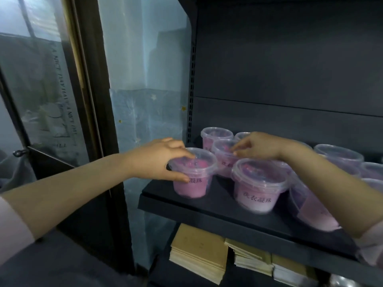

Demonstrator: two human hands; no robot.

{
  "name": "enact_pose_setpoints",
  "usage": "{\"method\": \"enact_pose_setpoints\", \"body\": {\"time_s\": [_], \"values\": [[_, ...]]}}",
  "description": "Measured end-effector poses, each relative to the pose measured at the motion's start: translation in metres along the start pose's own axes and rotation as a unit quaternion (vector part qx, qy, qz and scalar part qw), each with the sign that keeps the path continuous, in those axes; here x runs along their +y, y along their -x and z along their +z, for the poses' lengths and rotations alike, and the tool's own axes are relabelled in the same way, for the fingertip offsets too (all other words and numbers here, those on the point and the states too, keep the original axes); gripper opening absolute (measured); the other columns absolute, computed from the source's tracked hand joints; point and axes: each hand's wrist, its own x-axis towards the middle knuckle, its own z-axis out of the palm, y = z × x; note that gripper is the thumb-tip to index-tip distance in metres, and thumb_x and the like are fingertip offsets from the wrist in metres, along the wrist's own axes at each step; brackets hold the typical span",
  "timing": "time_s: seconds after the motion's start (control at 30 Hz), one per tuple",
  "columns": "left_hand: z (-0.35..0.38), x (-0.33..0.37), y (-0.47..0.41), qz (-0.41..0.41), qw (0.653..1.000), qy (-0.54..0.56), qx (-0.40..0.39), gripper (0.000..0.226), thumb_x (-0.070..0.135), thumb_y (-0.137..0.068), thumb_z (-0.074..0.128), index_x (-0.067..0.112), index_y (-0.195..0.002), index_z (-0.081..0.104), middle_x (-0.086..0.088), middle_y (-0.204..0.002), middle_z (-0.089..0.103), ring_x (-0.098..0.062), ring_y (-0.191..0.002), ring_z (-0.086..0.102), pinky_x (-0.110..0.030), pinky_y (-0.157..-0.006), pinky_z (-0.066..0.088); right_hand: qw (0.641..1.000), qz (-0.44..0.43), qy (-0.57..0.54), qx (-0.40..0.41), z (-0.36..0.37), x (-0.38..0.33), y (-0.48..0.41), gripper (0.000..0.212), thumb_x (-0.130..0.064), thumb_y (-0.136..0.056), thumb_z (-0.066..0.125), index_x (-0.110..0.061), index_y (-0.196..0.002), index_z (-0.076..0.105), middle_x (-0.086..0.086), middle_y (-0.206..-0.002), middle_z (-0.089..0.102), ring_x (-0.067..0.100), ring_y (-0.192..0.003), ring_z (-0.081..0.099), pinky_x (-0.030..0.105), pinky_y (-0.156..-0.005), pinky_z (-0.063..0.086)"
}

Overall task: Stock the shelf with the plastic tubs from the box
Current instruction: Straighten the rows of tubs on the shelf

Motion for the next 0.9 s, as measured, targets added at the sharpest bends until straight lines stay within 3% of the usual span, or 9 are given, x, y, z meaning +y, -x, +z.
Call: {"method": "enact_pose_setpoints", "body": {"time_s": [0.17,0.27,0.37,0.43,0.5,0.57,0.73,0.9], "values": [[-0.002,-0.028,0.014,0.042,0.998,0.050,0.000,0.079,0.083,-0.071,0.042,0.038,-0.136,0.045,0.017,-0.114,0.041,-0.002,-0.106,0.043,-0.027,-0.094,0.042,0.999,0.045,-0.018,0.007,0.005,-0.023,-0.003,0.031,-0.037,-0.082,0.071,-0.039,-0.113,0.069,-0.017,-0.113,0.058,0.006,-0.106,0.056,0.020,-0.091,0.037],[0.000,-0.040,0.021,0.065,0.996,0.064,0.001,0.074,0.077,-0.073,0.047,0.041,-0.138,0.043,0.020,-0.114,0.039,0.002,-0.105,0.042,-0.013,-0.089,0.036,0.996,0.059,-0.059,0.037,0.014,-0.036,-0.009,0.021,-0.031,-0.078,0.075,-0.046,-0.093,0.072,-0.019,-0.104,0.069,0.005,-0.099,0.063,0.029,-0.094,0.048],[0.004,-0.049,0.024,0.089,0.994,0.068,0.013,0.069,0.071,-0.078,0.048,0.040,-0.140,0.042,0.018,-0.116,0.040,0.000,-0.106,0.043,-0.004,-0.083,0.032,0.994,0.065,-0.067,0.052,0.019,-0.043,-0.014,0.022,-0.036,-0.076,0.075,-0.057,-0.081,0.068,-0.018,-0.103,0.069,0.006,-0.101,0.064,0.037,-0.098,0.048],[0.004,-0.053,0.023,0.108,0.991,0.074,0.020,0.066,0.070,-0.081,0.047,0.040,-0.140,0.043,0.015,-0.116,0.043,-0.003,-0.108,0.046,-0.011,-0.087,0.038,0.994,0.067,-0.064,0.052,0.021,-0.044,-0.015,0.024,-0.039,-0.076,0.074,-0.061,-0.082,0.066,-0.014,-0.111,0.066,0.007,-0.105,0.063,0.037,-0.101,0.046],[0.004,-0.055,0.022,0.118,0.989,0.082,0.018,0.067,0.071,-0.080,0.044,0.040,-0.139,0.044,0.015,-0.117,0.045,-0.004,-0.110,0.046,-0.026,-0.093,0.044,0.992,0.069,-0.091,0.049,0.022,-0.045,-0.014,0.024,-0.033,-0.080,0.074,-0.056,-0.087,0.067,-0.008,-0.117,0.065,0.008,-0.109,0.062,0.036,-0.104,0.044],[0.004,-0.058,0.021,0.125,0.988,0.086,0.018,0.067,0.073,-0.080,0.042,0.040,-0.138,0.045,0.016,-0.117,0.044,-0.003,-0.111,0.045,-0.032,-0.094,0.045,0.989,0.072,-0.119,0.043,0.022,-0.047,-0.014,0.026,-0.027,-0.082,0.074,-0.050,-0.094,0.067,-0.002,-0.122,0.064,0.010,-0.113,0.060,0.033,-0.106,0.042],[0.009,-0.063,0.017,0.141,0.985,0.093,0.039,0.066,0.075,-0.081,0.042,0.040,-0.137,0.047,0.019,-0.112,0.044,-0.002,-0.110,0.043,-0.034,-0.093,0.046,0.987,0.104,-0.110,0.054,0.024,-0.049,-0.026,0.023,-0.033,-0.082,0.074,-0.047,-0.099,0.070,-0.009,-0.117,0.065,0.009,-0.109,0.060,0.033,-0.104,0.043],[0.010,-0.063,0.016,0.142,0.984,0.100,0.046,0.067,0.076,-0.079,0.042,0.039,-0.135,0.049,0.018,-0.109,0.044,0.000,-0.105,0.042,-0.032,-0.091,0.046,0.985,0.110,-0.131,0.031,0.020,-0.050,-0.032,0.024,-0.027,-0.082,0.074,-0.043,-0.099,0.070,-0.009,-0.117,0.066,0.006,-0.111,0.059,0.029,-0.106,0.041]]}}
